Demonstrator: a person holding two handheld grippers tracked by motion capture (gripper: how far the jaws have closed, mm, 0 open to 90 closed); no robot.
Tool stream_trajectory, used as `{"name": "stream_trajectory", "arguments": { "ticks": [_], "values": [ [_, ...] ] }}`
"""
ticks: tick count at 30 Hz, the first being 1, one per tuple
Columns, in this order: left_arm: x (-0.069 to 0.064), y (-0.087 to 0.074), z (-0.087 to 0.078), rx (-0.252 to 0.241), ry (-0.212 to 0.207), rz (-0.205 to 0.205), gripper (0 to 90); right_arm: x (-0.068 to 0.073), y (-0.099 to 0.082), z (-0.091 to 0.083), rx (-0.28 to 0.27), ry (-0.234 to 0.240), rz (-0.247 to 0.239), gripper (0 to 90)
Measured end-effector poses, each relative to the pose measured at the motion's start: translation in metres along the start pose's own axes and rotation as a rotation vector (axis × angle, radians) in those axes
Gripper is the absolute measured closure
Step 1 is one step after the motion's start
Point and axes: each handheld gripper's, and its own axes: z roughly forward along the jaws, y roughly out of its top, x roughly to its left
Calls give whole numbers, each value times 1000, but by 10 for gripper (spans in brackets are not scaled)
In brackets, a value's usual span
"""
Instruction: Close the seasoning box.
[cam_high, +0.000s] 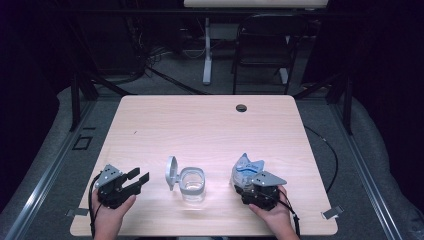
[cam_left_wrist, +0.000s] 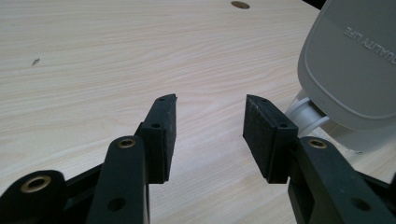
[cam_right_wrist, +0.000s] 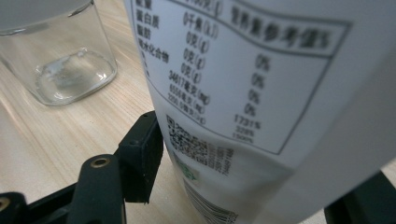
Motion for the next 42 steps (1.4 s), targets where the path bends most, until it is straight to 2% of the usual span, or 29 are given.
{"name": "stream_trajectory", "arguments": {
  "ticks": [18, 23, 42],
  "values": [
    [2, -2, -1, -12, 6, -12, 549, 0, -7, 7, -7, 0, 21, 376],
    [1, -2, -1, -10, 7, -10, 548, 0, -8, 8, 7, -4, 14, 378],
    [1, -3, -4, -12, 10, -12, 548, 3, -8, 6, 6, -10, -10, 431]
  ]
}}
